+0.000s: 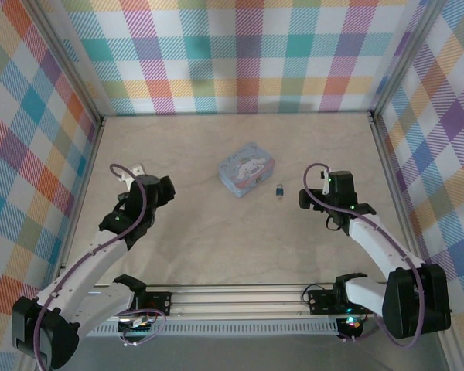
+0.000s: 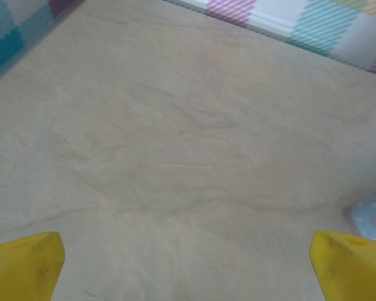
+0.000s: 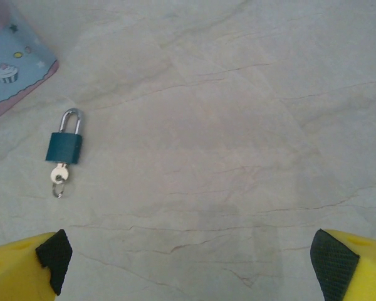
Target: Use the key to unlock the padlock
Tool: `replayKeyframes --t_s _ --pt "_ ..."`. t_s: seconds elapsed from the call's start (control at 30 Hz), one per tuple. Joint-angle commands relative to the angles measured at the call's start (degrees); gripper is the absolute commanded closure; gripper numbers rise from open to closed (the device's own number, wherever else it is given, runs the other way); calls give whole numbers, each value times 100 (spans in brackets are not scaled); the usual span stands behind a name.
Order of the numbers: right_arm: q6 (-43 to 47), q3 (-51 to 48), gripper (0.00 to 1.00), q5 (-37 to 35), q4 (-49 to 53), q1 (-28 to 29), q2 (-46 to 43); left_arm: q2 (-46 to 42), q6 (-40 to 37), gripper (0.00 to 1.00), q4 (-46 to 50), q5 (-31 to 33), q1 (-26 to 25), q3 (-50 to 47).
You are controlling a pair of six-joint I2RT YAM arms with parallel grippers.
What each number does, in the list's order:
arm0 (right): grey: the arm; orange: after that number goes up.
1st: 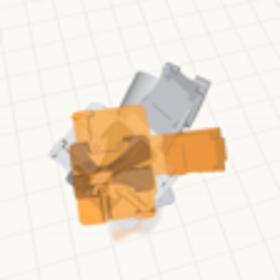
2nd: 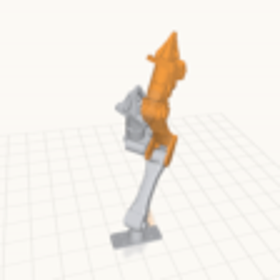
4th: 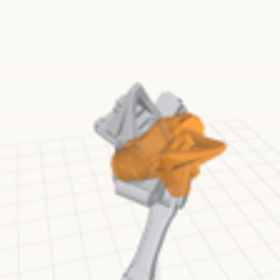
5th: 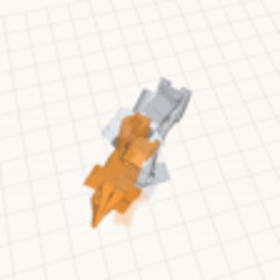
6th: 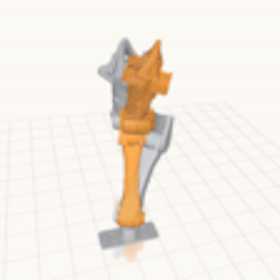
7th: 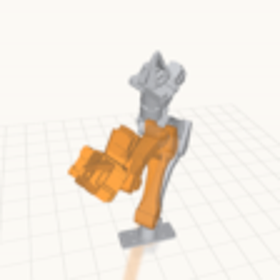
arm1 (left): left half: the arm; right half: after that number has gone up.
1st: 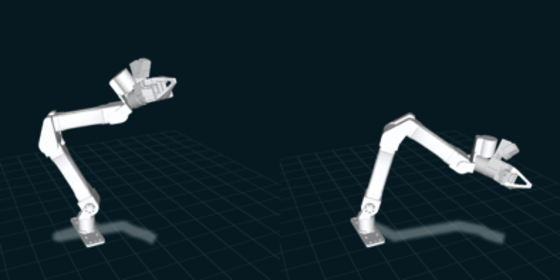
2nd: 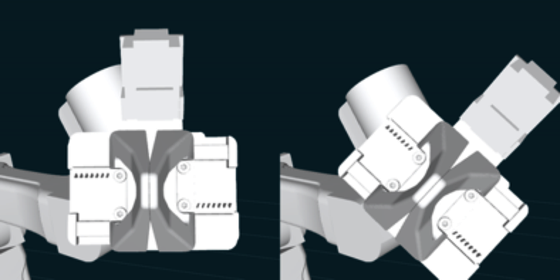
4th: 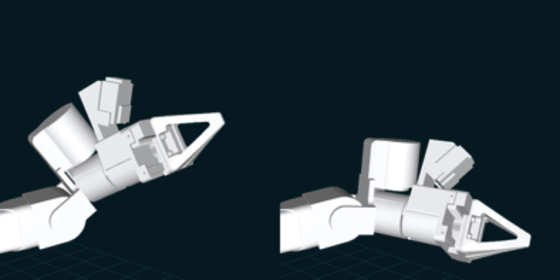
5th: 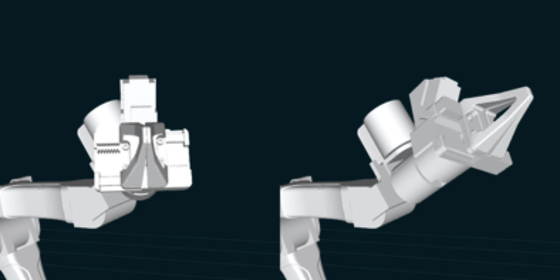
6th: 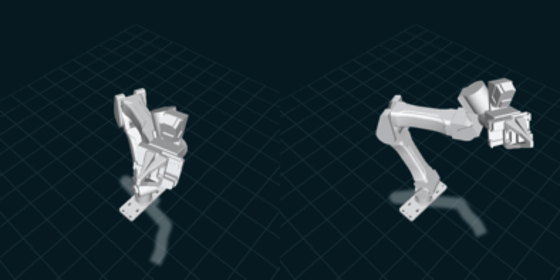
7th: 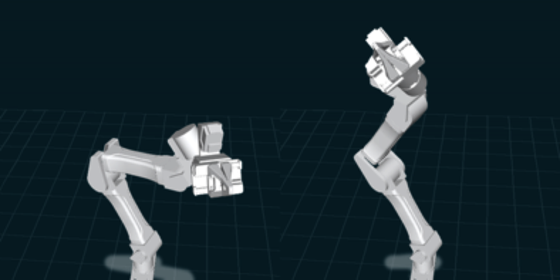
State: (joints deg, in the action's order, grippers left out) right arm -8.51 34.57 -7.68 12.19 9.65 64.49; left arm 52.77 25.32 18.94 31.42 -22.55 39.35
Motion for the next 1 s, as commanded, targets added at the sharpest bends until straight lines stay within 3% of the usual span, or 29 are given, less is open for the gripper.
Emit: replayKeyframes --t_s 0.0,0.17,0.47,0.57,0.67,0.97 --pt "55 -118 0 -238 -424 -115 106 -188 13 0 -169 647 109 -268" --pt "115 -703 0 -240 -1980 -292 281 -159 -226 0 -671 891 180 -603" --pt "112 -1322 0 83 -4680 -750 973 228 -1011 0 -1185 732 317 -681" --pt "374 -1190 0 185 -4790 -785 1223 267 -1046 0 -1397 579 428 -778" --pt "661 -1348 0 247 -5539 -793 1356 322 -1164 0 -1531 421 529 -861" --pt "665 -1637 0 431 -6921 -886 2279 422 -1446 0 -1702 -122 840 -877"
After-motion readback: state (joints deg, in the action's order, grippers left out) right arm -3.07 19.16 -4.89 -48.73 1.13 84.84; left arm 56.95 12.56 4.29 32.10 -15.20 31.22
